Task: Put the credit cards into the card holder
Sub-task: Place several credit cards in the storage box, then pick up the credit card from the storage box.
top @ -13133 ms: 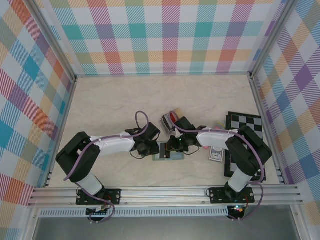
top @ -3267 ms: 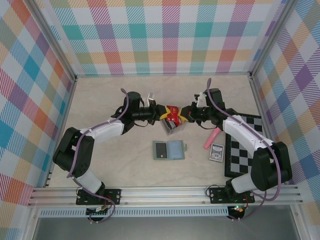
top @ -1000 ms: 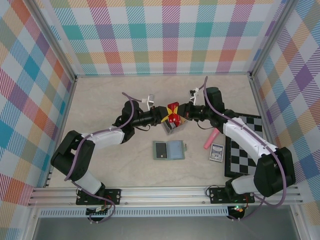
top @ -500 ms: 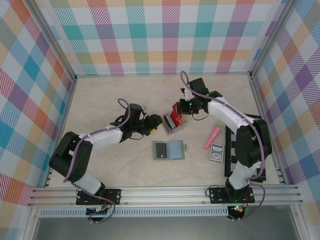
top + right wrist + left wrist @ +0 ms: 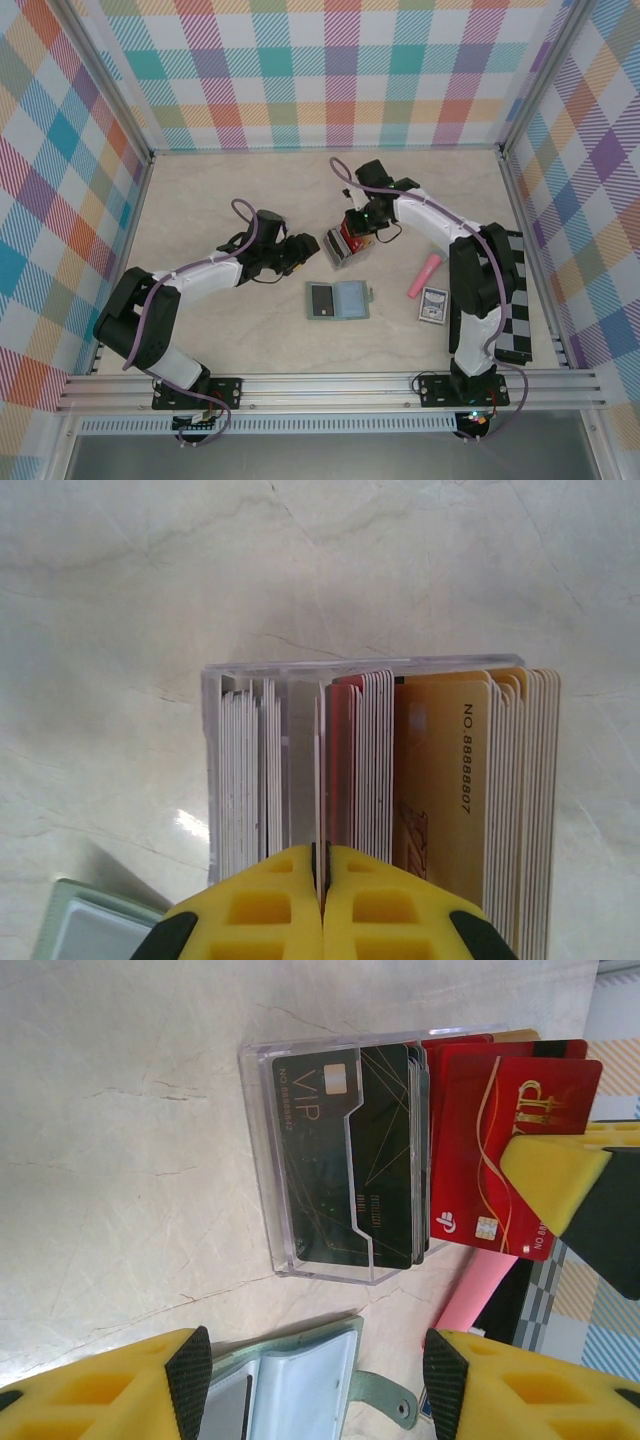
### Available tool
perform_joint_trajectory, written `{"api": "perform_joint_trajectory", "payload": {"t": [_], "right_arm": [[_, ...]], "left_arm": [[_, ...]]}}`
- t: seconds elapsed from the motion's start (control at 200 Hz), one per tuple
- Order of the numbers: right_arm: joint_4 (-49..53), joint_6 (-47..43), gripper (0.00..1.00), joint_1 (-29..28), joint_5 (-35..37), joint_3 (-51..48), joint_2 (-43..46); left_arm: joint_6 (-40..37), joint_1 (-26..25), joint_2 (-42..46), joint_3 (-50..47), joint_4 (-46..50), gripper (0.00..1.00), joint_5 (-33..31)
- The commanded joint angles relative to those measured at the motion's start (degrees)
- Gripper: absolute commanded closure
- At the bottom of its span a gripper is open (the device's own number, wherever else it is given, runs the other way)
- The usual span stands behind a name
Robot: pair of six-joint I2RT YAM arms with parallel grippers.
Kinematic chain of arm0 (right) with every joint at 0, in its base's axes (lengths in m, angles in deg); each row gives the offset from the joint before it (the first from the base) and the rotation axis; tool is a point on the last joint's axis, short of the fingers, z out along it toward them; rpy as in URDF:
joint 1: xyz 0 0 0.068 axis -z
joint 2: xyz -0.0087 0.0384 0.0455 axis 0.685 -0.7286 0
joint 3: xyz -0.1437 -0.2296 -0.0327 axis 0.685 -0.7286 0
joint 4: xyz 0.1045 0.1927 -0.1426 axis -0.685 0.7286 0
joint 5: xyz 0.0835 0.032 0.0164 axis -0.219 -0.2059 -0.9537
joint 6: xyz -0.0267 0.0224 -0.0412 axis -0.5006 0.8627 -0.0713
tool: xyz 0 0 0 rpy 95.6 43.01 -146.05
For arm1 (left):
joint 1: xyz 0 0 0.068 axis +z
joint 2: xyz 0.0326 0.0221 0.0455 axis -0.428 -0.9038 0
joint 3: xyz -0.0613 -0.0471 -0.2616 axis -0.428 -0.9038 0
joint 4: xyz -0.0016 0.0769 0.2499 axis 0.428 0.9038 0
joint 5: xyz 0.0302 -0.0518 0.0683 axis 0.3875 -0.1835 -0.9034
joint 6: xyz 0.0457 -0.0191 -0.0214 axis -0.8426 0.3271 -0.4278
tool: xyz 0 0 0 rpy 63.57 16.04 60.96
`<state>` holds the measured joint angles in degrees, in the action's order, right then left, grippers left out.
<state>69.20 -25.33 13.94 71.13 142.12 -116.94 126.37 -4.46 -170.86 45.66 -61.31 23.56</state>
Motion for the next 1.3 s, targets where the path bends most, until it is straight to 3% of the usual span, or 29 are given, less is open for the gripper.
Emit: {"api": "perform_joint_trajectory", "payload": {"t": [0.0,0.5,0.77,1.035,1.295], "right_arm": [[2.42,-3.43,0.94,-1.08,3.96,2.09,-1.21],[4.93,-3.17,0.71,-4.53,14.45,3.79,-1.27],[6.91,-3.85,0.68,-7.08,23.31,5.77,-4.11],[7.77,-4.53,0.64,-8.37,26.73,7.22,-7.24],[6.69,-3.79,0.65,-9.9,38.07,6.79,-6.32]], "left_arm": [[-1.26,0.8,1.48,0.32,1.41,0.4,-0.5],[-1.35,0.87,1.78,0.04,1.61,0.4,-0.3],[-1.34,0.8,1.55,-0.08,1.93,0.4,-0.37],[-1.51,0.89,1.68,0.06,2.27,0.4,-0.6],[-1.63,0.9,1.77,0.06,2.28,0.4,-0.58]]}}
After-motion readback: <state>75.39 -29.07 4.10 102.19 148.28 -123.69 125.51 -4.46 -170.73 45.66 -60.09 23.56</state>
